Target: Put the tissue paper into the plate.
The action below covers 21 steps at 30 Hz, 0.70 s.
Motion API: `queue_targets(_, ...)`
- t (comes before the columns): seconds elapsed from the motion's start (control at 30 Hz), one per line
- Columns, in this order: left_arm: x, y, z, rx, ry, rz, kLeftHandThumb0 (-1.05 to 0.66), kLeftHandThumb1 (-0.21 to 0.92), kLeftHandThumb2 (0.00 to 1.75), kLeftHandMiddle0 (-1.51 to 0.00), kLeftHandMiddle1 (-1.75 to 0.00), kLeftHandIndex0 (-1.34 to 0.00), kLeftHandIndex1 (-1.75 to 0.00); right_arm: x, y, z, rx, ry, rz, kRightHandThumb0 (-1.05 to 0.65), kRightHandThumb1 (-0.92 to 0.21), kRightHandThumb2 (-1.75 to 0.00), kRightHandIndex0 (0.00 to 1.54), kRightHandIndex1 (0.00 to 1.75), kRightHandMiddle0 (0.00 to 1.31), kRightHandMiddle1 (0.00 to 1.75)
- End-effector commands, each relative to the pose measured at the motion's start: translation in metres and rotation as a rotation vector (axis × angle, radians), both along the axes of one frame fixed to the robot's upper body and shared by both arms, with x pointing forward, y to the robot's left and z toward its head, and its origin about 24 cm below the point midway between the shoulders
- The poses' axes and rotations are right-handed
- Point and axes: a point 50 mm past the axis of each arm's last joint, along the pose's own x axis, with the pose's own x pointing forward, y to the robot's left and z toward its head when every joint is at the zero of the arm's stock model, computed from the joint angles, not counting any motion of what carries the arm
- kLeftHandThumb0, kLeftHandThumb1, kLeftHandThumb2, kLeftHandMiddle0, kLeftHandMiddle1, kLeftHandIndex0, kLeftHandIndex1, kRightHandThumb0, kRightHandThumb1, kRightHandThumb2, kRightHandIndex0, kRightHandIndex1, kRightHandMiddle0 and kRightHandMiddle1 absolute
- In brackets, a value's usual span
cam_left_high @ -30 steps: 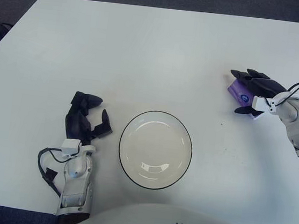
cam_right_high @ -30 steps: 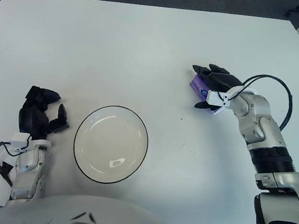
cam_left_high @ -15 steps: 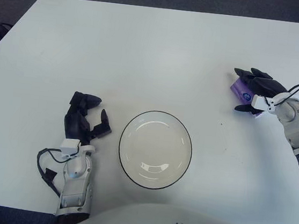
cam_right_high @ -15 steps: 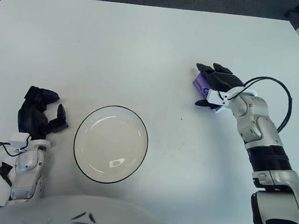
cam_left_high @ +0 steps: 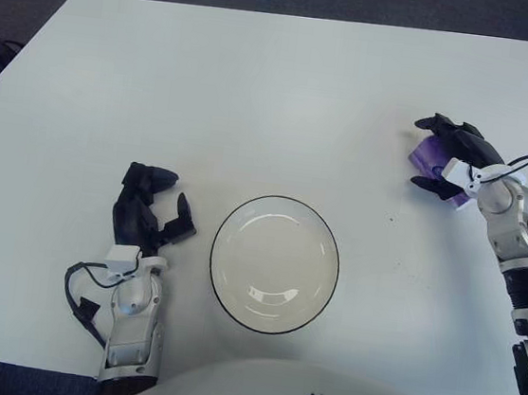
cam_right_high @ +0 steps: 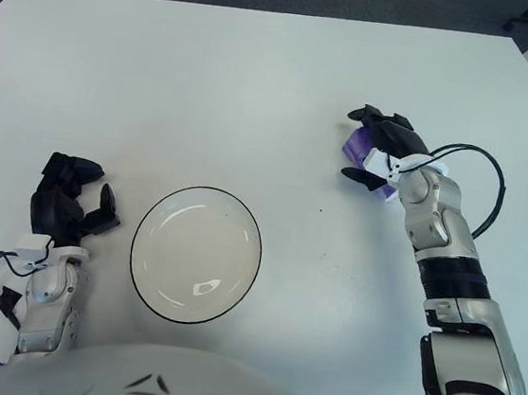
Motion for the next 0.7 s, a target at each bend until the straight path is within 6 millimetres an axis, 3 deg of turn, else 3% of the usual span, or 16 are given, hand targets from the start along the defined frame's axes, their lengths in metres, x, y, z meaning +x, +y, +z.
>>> queue_targets(0.0, -0.0070, 0.0018, -0.0092, -0.020, 0.049, 0.016, -0.01, 0.27, 1.36, -0.65, -1.69, -0.43, -1.75, -0.0139, -0.0030, -0.0435, 0.064, 0.163, -0.044, -0.23, -0.10, -1.38, 0.05, 1.72, 0.07, 1.70)
queue_targets(0.07, -0.0068, 0.0022, -0.0090, -0.021, 0.047, 0.017, -0.01, 0.28, 1.36, -0.65, -1.69, -0.43, -1.75, -0.0139, -0.0018, -0.0421, 0.089, 0.132, -0.047, -0.12, -0.20, -1.34, 0.29, 1.69, 0.29, 1.72)
queue_targets(0.17, -0.0065, 0.0026, -0.0089, -0.021, 0.047, 0.019, -0.01, 0.28, 1.36, -0.65, -1.69, -0.42, -1.75, -0.0141, -0.0003, -0.0414, 0.117, 0.091, -0.047, -0.04, -0.12, -1.47, 0.63, 1.64, 0.49, 1.74)
queue_targets(0.27, -0.0062, 0.0027, -0.0087, -0.024, 0.044, 0.020, -0.01, 0.28, 1.36, -0.65, -1.69, -0.42, -1.75, -0.0149, 0.0009, -0.0423, 0.194, 0.052, -0.054, -0.01, -0.04, -1.58, 0.81, 1.60, 0.58, 1.74)
queue_targets(0.43, -0.0064, 0.0032, -0.0087, -0.034, 0.042, 0.018, -0.01, 0.28, 1.36, -0.64, -1.70, -0.42, -1.75, -0.0156, 0.0000, -0.0455, 0.339, 0.026, -0.078, 0.00, 0.06, -1.69, 0.95, 1.58, 0.66, 1.75)
queue_targets(0.67, -0.0063, 0.0038, -0.0084, -0.037, 0.040, 0.022, -0.01, 0.28, 1.37, -0.64, -1.70, -0.43, -1.75, -0.0152, 0.0016, -0.0441, 0.465, -0.004, -0.113, 0.00, 0.09, -1.74, 0.96, 1.63, 0.69, 1.75)
